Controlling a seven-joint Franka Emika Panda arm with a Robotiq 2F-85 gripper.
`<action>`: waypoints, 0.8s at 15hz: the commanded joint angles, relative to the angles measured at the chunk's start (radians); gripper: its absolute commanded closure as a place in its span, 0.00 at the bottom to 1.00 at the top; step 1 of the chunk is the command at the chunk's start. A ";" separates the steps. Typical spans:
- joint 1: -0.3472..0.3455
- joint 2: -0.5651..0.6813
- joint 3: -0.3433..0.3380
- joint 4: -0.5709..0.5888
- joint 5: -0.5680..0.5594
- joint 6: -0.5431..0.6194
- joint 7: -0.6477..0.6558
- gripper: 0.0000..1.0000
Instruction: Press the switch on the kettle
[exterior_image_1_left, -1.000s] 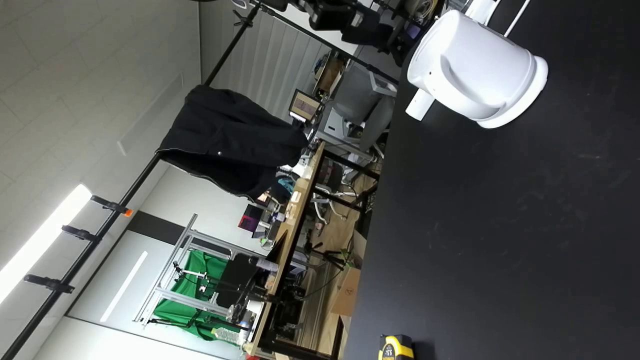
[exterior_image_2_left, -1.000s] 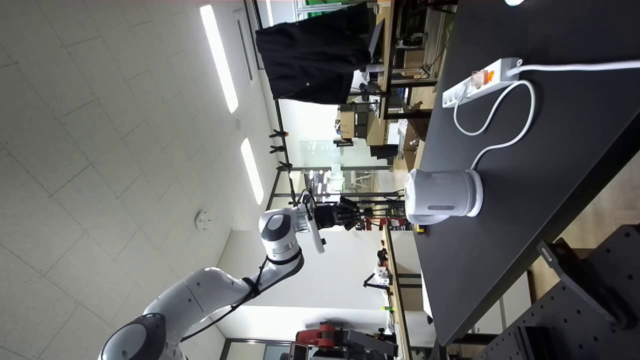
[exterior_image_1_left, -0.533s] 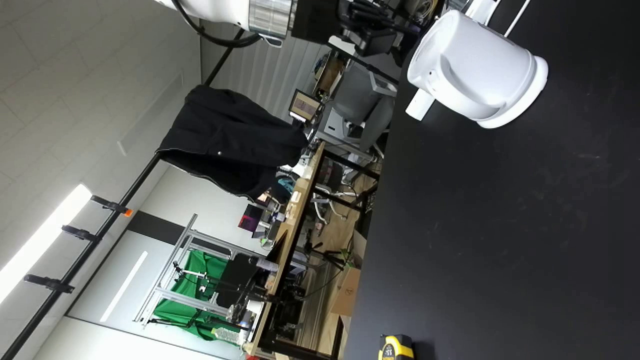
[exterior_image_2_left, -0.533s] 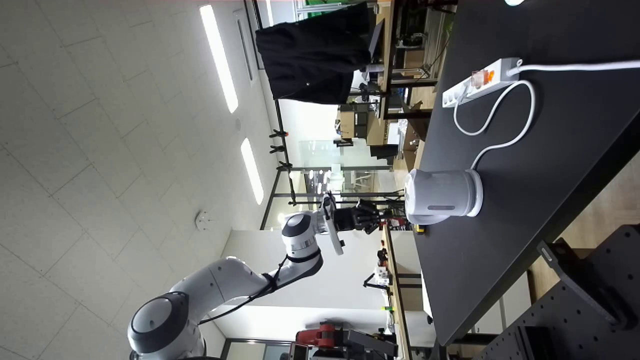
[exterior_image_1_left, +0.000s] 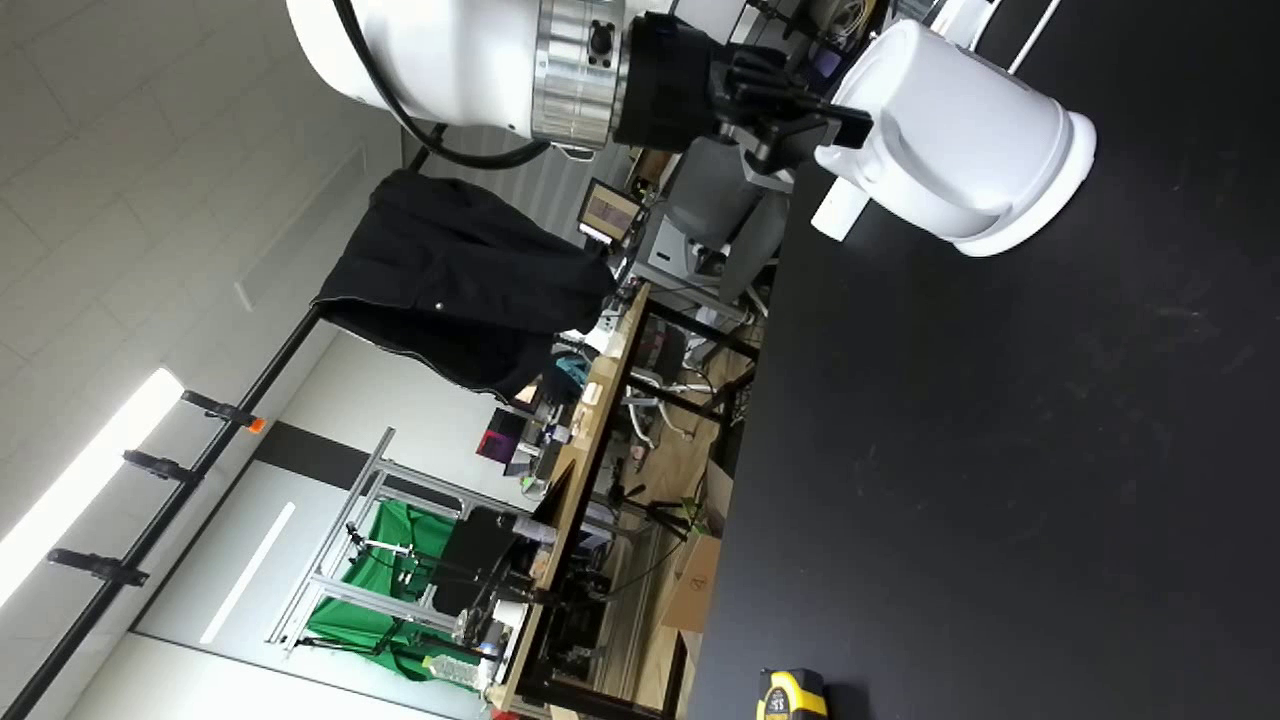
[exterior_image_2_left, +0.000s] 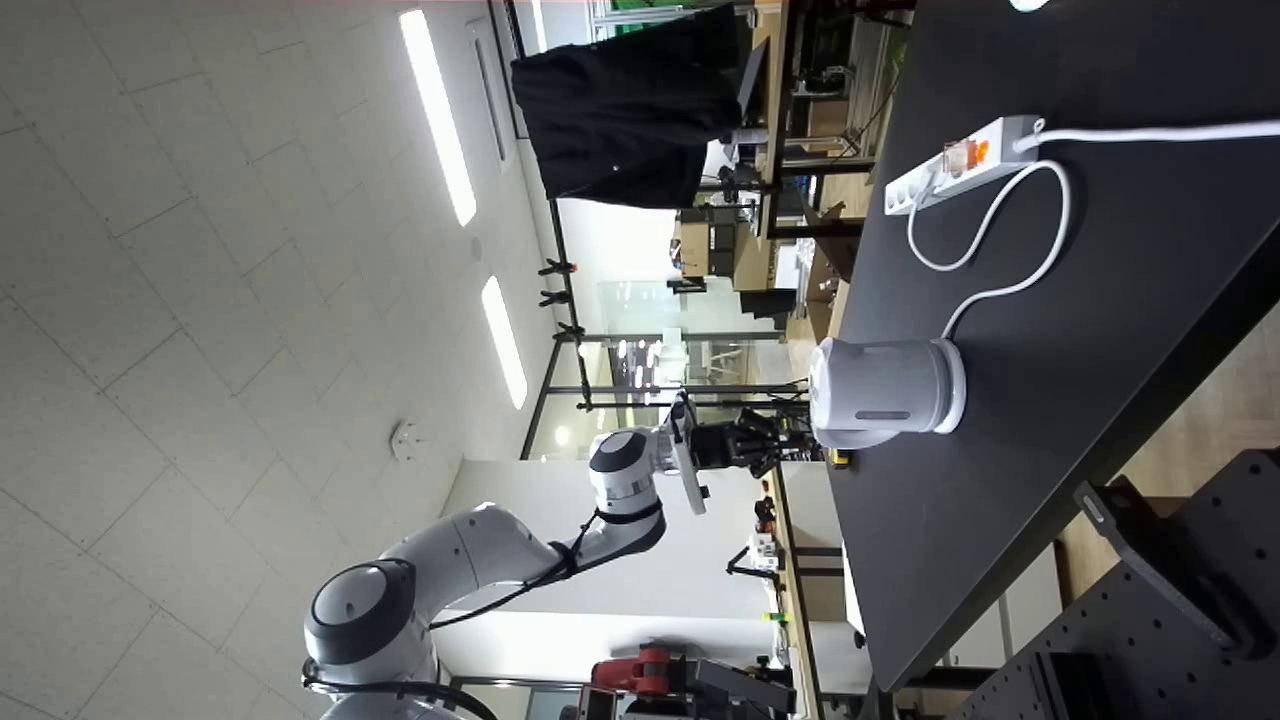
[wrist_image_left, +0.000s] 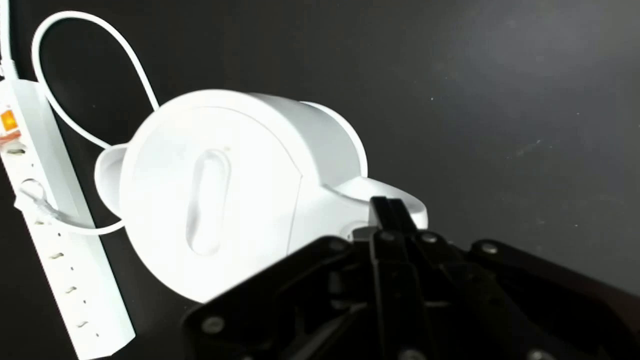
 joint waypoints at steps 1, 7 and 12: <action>0.028 0.022 -0.017 0.035 -0.016 -0.009 0.029 1.00; 0.037 0.028 -0.028 0.024 -0.035 0.057 0.029 1.00; 0.043 0.042 -0.039 0.019 -0.038 0.118 0.027 1.00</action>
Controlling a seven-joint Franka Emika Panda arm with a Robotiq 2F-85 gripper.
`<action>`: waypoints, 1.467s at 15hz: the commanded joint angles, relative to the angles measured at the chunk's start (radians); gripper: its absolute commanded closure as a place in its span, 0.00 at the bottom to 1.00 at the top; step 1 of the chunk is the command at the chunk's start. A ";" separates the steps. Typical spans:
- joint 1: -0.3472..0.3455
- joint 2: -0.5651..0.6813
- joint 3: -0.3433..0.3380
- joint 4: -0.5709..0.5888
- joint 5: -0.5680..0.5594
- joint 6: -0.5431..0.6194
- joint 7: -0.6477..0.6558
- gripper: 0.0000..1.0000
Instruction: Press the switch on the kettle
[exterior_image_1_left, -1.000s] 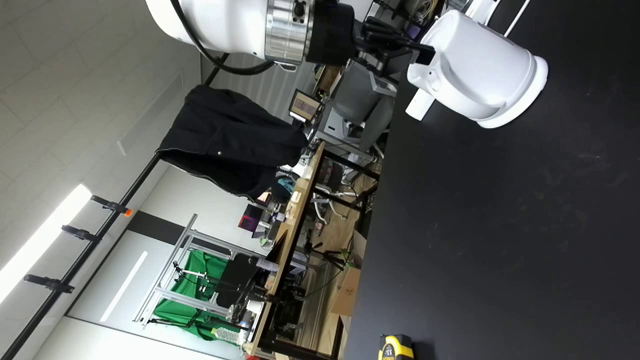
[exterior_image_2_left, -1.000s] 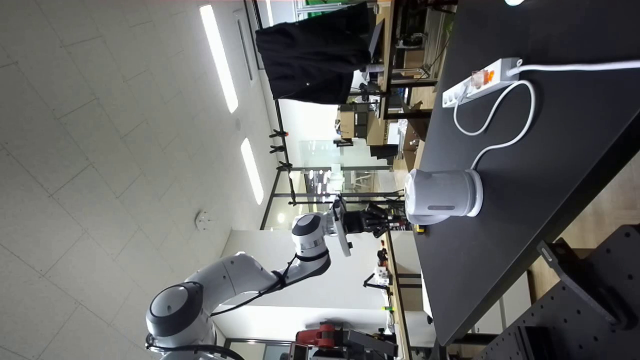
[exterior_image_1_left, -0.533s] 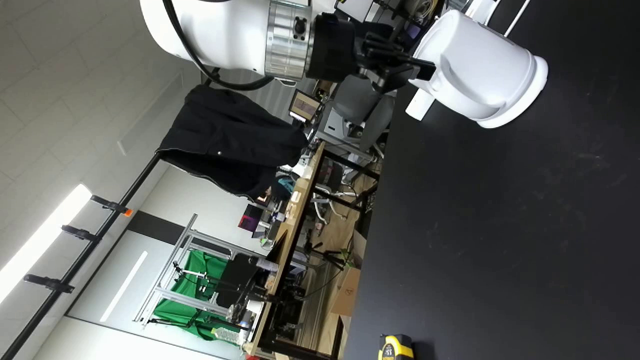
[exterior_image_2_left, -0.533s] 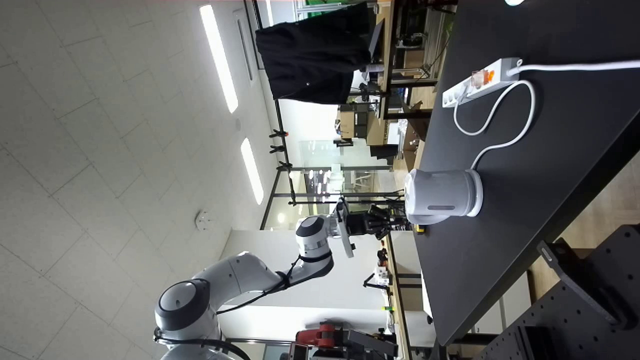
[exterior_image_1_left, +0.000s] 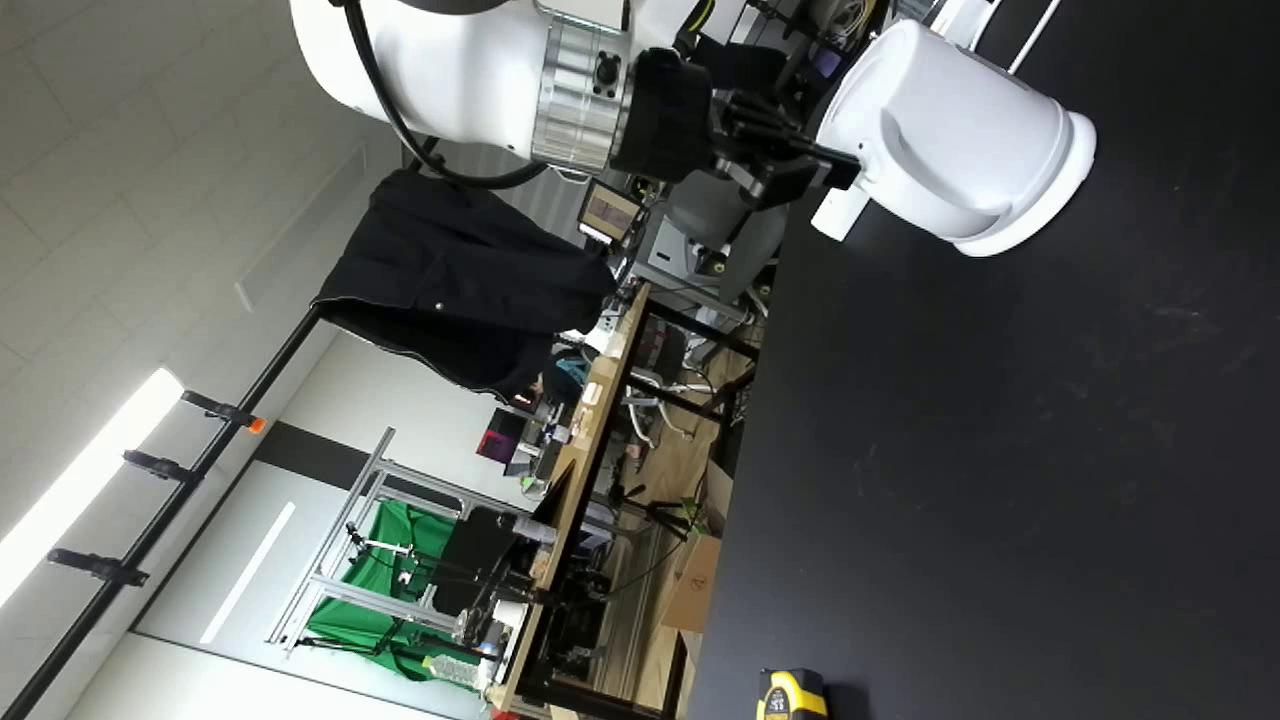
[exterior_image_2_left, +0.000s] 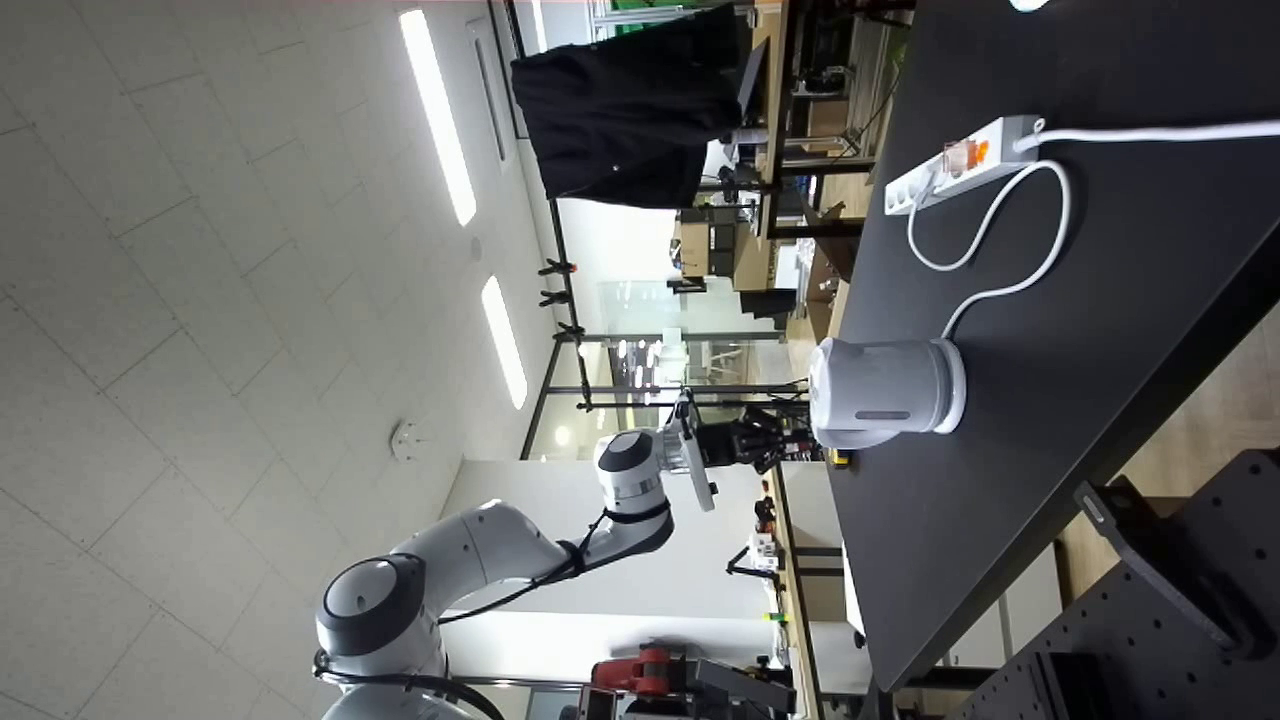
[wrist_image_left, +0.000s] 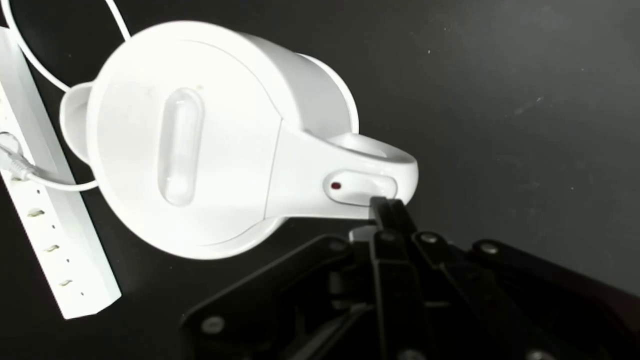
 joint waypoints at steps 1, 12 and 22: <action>0.018 0.011 -0.021 0.006 -0.023 0.025 0.027 1.00; 0.021 0.024 -0.035 0.001 -0.016 0.051 0.030 1.00; 0.041 0.044 -0.031 -0.017 -0.008 0.081 0.058 1.00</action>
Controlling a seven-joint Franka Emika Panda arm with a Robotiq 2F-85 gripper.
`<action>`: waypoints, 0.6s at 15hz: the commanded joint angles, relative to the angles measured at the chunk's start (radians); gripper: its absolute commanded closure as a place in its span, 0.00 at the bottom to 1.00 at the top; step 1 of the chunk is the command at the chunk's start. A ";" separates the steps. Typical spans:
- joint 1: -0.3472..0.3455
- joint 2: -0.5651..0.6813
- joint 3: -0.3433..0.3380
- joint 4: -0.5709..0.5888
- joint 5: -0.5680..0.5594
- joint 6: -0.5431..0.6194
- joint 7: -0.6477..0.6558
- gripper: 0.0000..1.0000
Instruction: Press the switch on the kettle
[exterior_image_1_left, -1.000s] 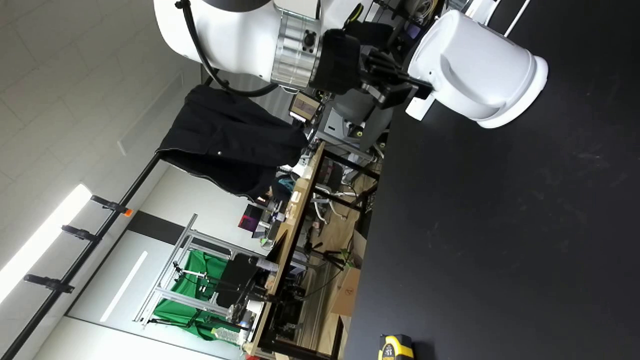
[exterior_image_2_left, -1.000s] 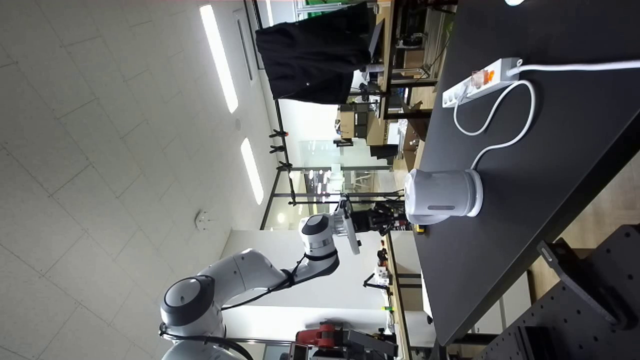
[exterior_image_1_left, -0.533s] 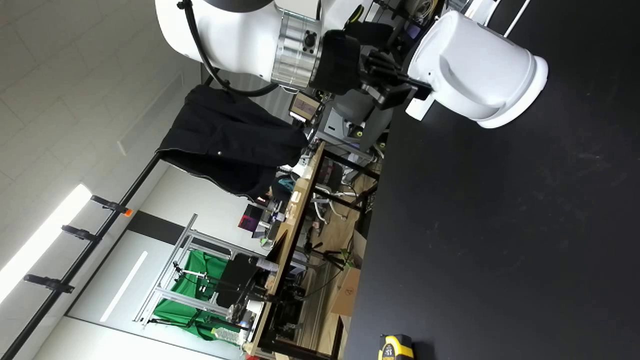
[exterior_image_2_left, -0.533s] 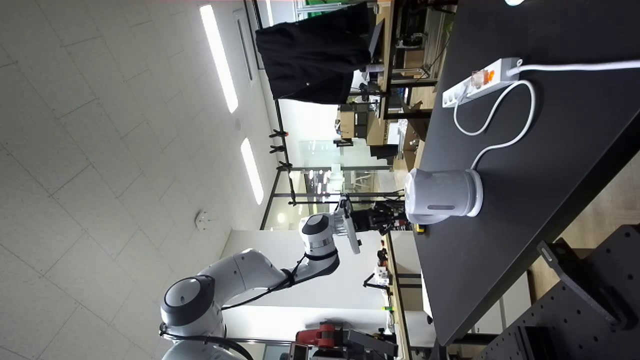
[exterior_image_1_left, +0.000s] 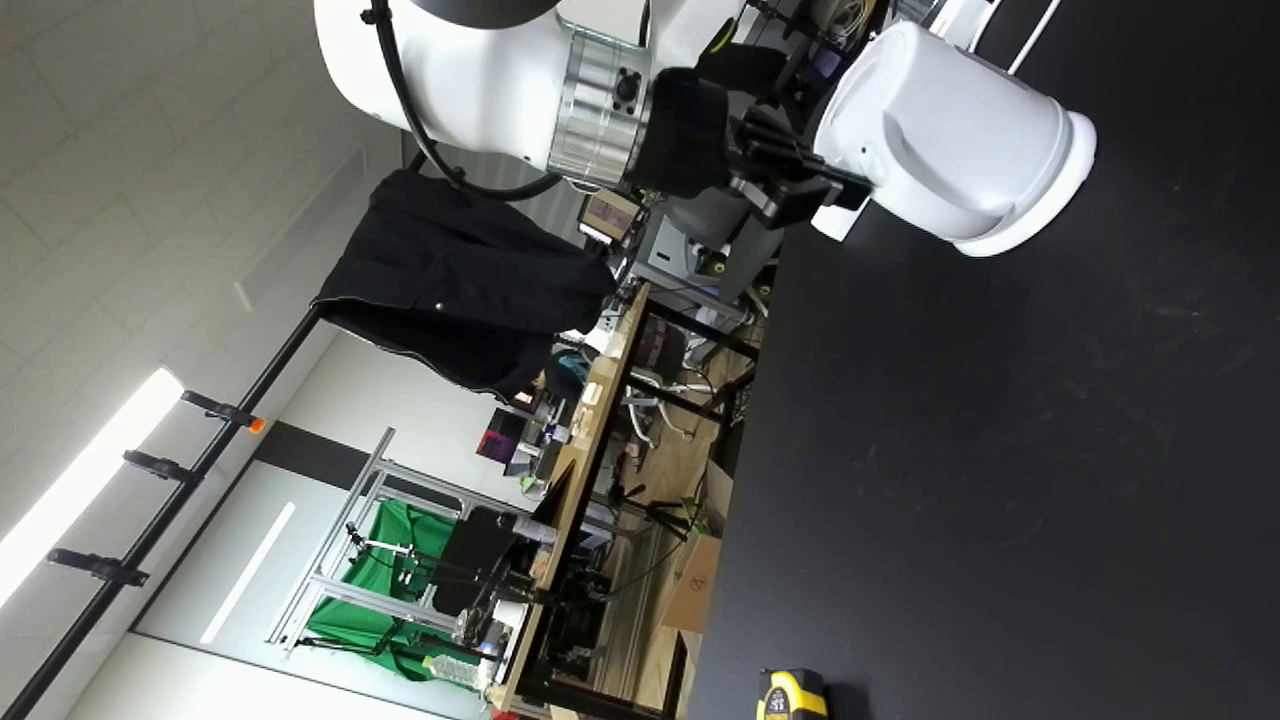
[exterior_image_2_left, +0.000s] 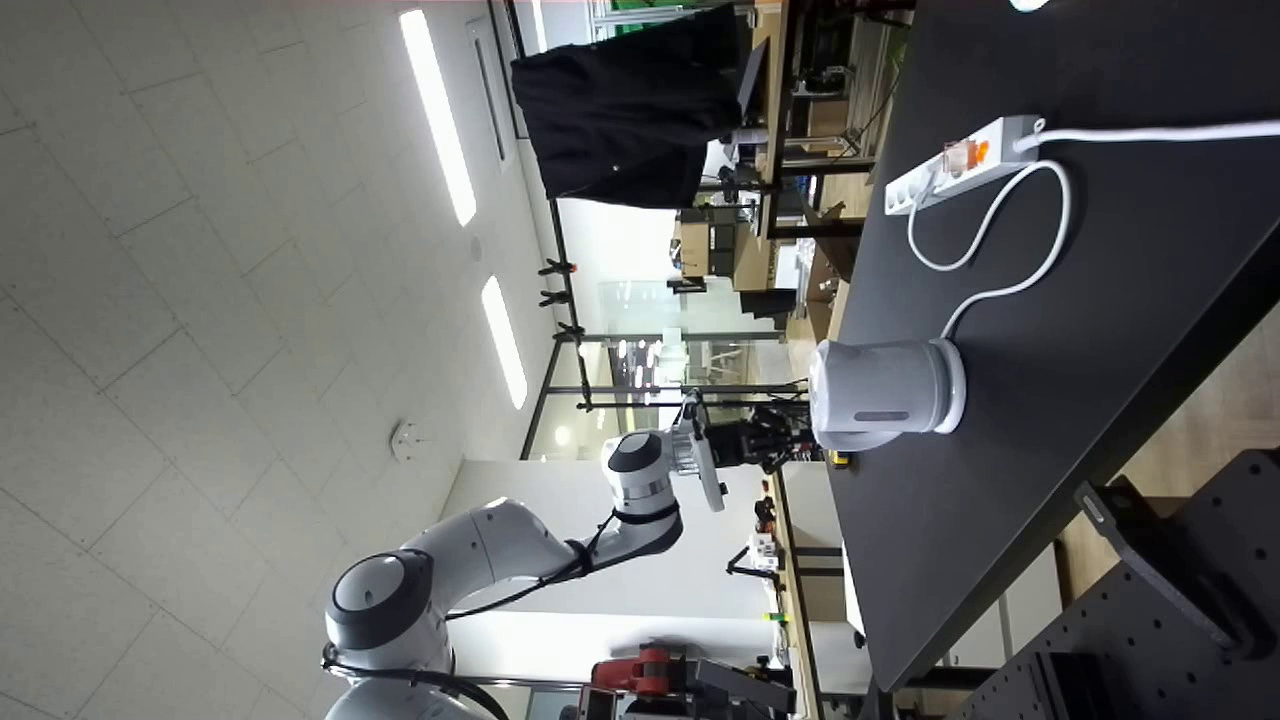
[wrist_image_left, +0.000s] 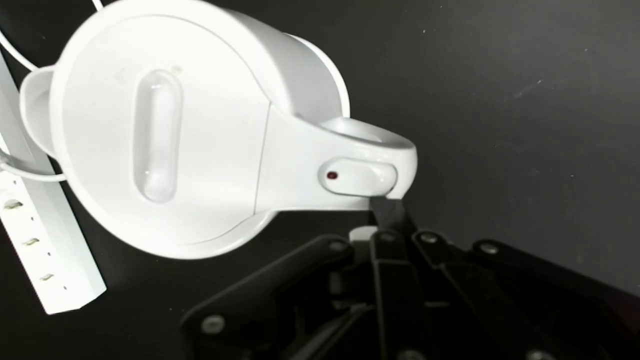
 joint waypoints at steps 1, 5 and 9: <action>0.027 0.021 -0.014 -0.012 -0.013 0.016 0.057 1.00; 0.039 0.034 -0.017 -0.008 -0.005 0.024 0.070 1.00; 0.043 0.005 -0.018 -0.010 0.000 0.022 0.071 1.00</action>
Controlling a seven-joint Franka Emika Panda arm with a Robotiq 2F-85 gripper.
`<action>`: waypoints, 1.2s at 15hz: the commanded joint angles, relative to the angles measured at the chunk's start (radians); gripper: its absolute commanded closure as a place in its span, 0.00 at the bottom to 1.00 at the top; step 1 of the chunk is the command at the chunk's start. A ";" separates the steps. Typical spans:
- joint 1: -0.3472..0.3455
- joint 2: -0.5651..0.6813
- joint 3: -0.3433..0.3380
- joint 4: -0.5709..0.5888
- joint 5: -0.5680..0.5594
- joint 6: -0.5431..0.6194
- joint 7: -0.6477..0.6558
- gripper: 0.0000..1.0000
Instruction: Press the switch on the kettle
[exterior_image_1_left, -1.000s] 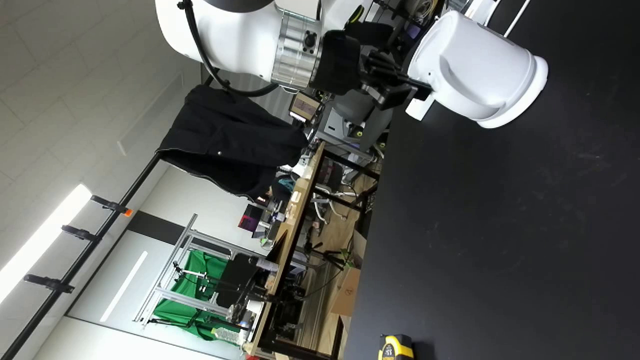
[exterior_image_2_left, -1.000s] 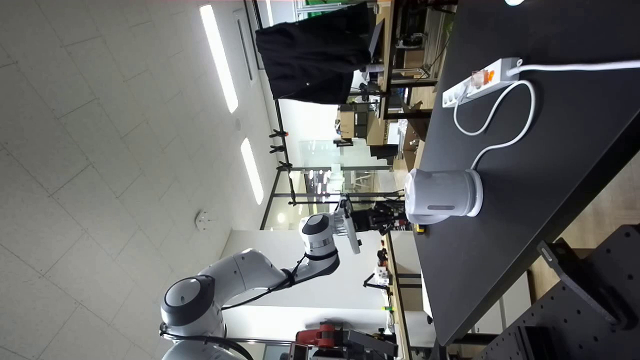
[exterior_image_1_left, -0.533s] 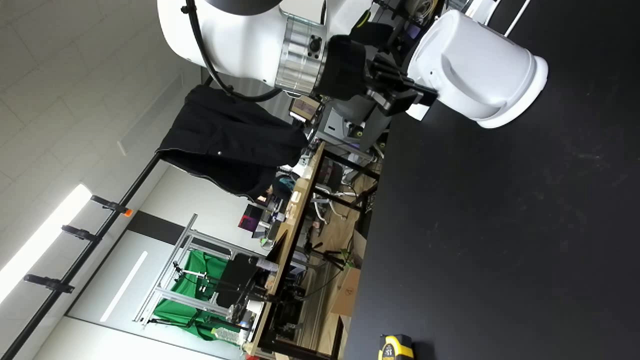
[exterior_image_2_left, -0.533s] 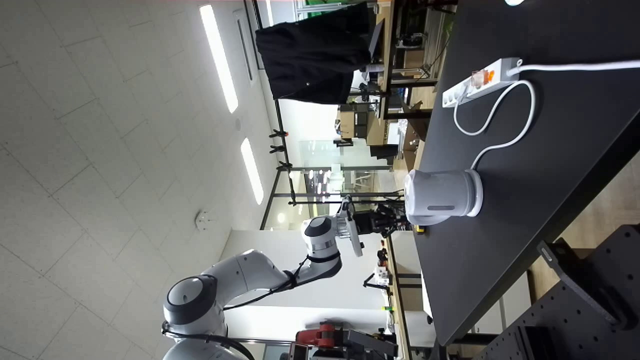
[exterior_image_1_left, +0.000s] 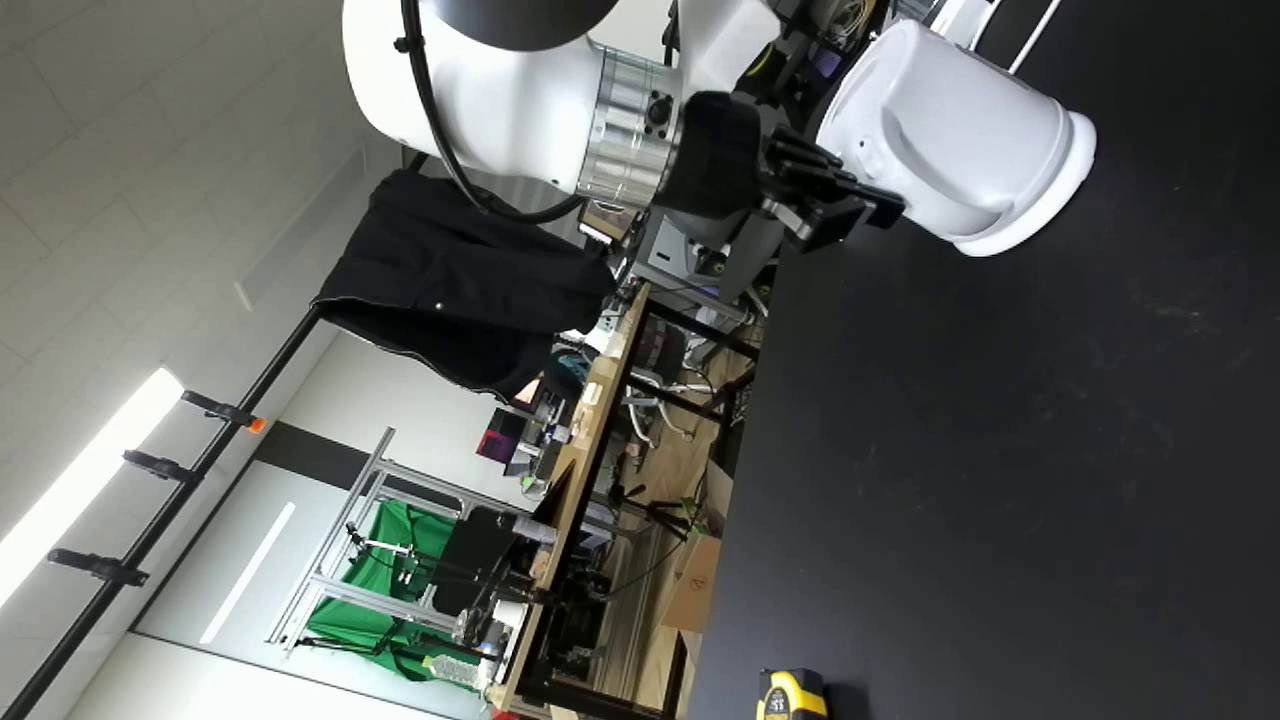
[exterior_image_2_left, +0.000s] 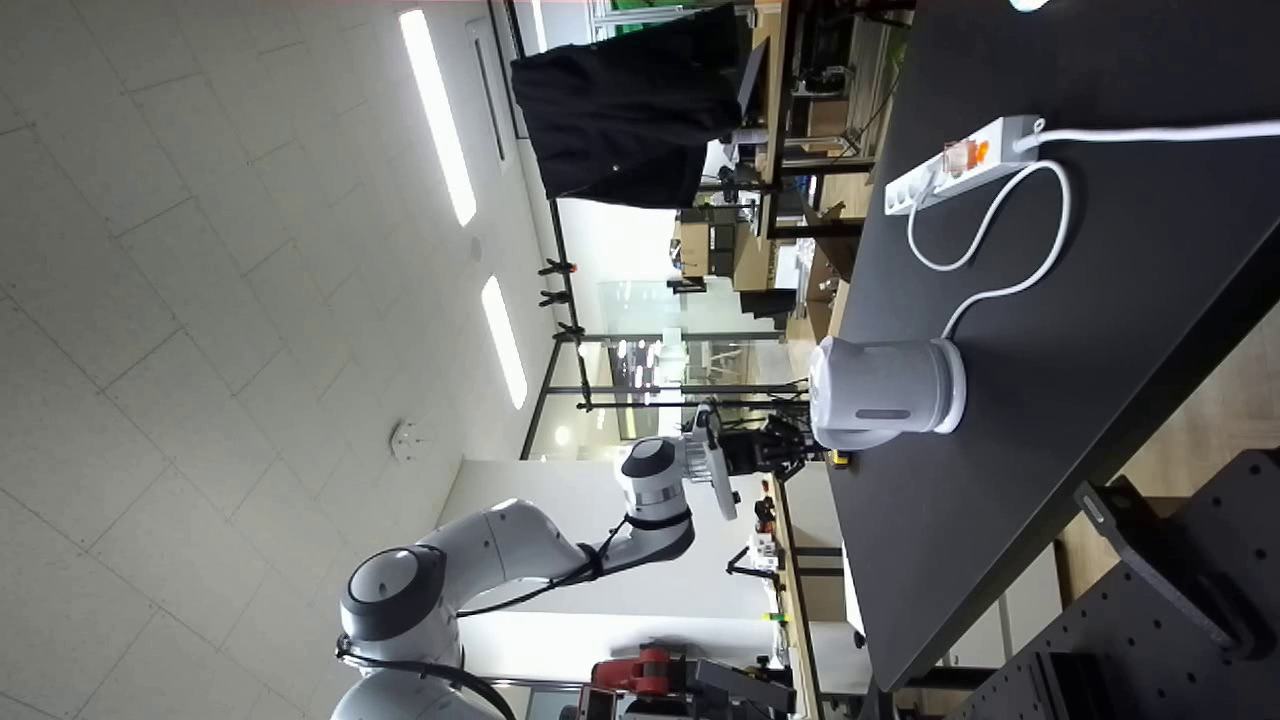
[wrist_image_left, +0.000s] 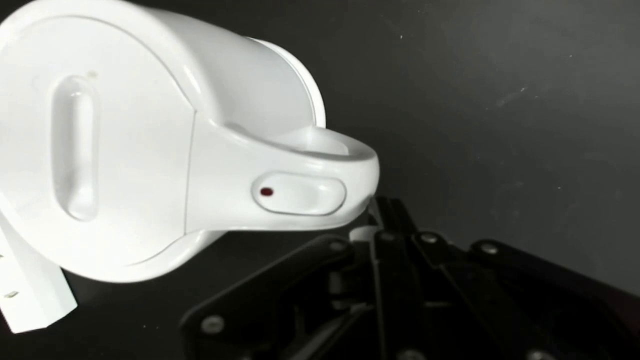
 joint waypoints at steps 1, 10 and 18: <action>0.012 -0.046 -0.010 -0.008 0.008 -0.011 0.028 1.00; -0.005 -0.126 -0.006 -0.010 0.033 -0.154 0.025 1.00; -0.029 -0.099 -0.023 0.000 0.031 -0.187 0.029 1.00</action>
